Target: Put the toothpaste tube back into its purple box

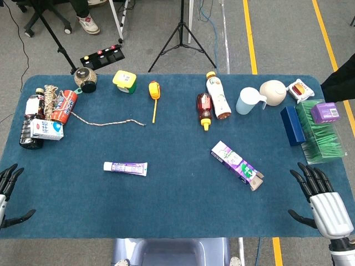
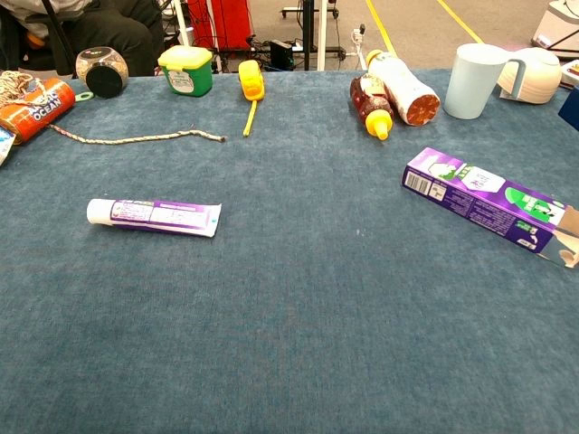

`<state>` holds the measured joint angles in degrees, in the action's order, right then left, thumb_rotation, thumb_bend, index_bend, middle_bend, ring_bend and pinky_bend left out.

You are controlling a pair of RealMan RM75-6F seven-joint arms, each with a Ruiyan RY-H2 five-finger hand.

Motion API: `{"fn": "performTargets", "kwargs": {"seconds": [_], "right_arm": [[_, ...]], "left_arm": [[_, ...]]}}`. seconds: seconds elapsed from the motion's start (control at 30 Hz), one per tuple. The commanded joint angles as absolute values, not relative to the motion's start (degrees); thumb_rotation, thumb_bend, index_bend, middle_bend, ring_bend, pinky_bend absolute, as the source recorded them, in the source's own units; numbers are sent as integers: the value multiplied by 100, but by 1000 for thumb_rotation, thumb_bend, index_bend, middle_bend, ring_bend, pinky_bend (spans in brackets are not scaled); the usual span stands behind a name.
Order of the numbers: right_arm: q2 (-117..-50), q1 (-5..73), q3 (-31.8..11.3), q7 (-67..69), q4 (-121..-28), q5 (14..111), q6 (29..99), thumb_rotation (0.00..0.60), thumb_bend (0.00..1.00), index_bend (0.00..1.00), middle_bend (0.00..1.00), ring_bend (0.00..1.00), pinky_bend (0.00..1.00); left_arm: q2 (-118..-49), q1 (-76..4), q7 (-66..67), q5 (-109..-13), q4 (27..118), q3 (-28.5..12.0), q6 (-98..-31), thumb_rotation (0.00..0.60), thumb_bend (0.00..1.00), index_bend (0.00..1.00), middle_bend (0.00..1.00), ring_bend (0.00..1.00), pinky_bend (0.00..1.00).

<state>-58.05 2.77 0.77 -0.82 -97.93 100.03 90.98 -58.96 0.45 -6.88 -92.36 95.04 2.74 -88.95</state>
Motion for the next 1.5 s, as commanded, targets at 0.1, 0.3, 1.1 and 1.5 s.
{"fn": "performTargets", "kwargs": {"seconds": [0.1, 0.3, 1.1, 1.5], "right_arm": [[-5809, 283, 80, -82, -9791, 9997, 9078, 600, 0, 94, 19, 0, 54], [-5784, 269, 82, -45, -9813, 10011, 9117, 600, 0, 94, 19, 0, 53], [-5856, 446, -9, 20, -9790, 9720, 8762, 600, 0, 94, 19, 0, 54], [-5789, 476, -41, 266, -9746, 9636, 8753, 600, 0, 94, 19, 0, 54]], "left_arm": [[-5913, 33, -664, -9216, 9495, 267, -8869, 600, 75, 0, 0, 0, 193], [-6222, -229, -615, -9131, 9199, 35, -8671, 600, 75, 0, 0, 0, 187], [-8236, -2237, 932, -8336, 8148, -822, -6716, 600, 70, 0, 0, 0, 159], [-8977, -2548, 1720, -7974, 7841, -770, -6497, 600, 69, 0, 0, 0, 159]]}}
